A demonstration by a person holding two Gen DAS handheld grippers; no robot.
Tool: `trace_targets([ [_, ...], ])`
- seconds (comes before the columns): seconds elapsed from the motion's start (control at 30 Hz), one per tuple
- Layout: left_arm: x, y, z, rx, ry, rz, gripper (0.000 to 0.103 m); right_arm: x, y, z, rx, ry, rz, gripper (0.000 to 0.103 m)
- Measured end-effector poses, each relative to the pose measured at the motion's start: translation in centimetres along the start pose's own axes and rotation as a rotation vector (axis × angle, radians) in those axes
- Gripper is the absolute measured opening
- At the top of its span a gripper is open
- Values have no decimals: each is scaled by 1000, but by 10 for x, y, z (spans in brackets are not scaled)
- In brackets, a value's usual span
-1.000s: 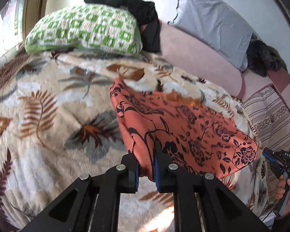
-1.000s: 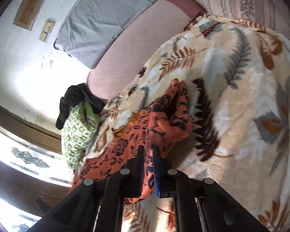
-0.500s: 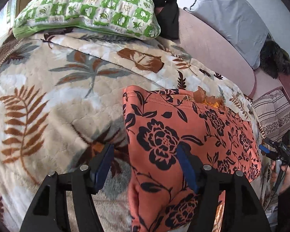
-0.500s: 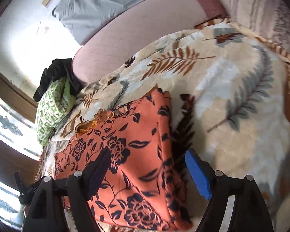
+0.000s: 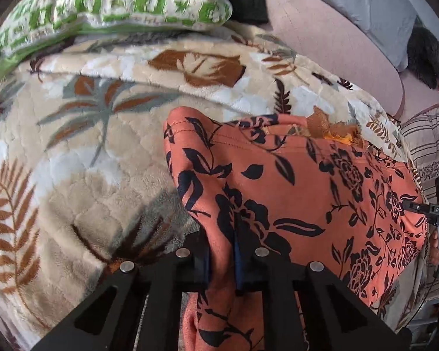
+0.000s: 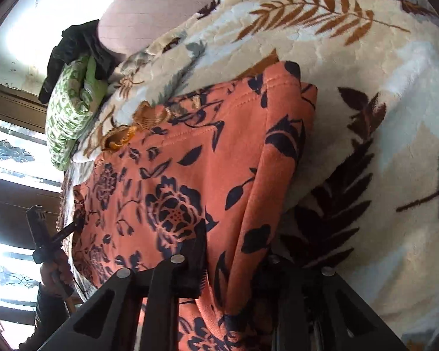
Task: Fold small clothes
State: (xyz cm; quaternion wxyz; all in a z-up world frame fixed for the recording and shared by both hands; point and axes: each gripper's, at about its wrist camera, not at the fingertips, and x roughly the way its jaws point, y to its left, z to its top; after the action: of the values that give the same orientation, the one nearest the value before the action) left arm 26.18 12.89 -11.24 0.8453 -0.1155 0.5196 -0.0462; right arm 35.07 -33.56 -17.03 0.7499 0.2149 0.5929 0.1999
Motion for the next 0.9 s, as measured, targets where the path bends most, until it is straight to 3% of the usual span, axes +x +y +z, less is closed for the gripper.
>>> trace_targets([
  [0.13,-81,-30,-6,90,-149,-49,12,-59,46,-17,-65,-123,56,18],
  [0.23,-147,-54,-24,168,-255,-58,12,-108,83,-49,-148,-194,63,18],
  [0.33,-180,-52,-46,172,-265,-93,12,-145,93,-90,-171,-230,45,18],
  [0.43,-159,-28,-71,127,-191,-113,18,-149,76,-130,-144,-213,42,19],
  [0.5,-103,-1,-90,103,-91,-86,39,-128,51,-154,-141,-206,31,28],
  [0.53,-66,13,-103,70,-12,-11,59,-105,35,-165,-151,-186,3,40],
  [0.57,-33,31,-114,18,81,56,61,-77,10,-172,-104,-112,-25,74],
  [0.6,-39,37,-120,3,-28,5,62,-49,-14,-180,-26,-33,-100,85],
  [0.63,-49,36,-121,-12,-74,2,62,-39,-29,-187,14,-40,-121,83],
  [0.67,-55,35,-119,-29,-78,16,64,-52,-30,-193,18,-143,-73,84],
  [0.73,-65,34,-114,-12,-106,-16,67,-73,-32,-194,83,-202,-19,84],
  [0.77,-68,33,-110,6,-121,2,68,-82,-31,-192,73,-229,-16,84],
  [0.9,-55,35,-101,-12,-99,6,68,-92,-32,-169,68,-268,-82,84],
])
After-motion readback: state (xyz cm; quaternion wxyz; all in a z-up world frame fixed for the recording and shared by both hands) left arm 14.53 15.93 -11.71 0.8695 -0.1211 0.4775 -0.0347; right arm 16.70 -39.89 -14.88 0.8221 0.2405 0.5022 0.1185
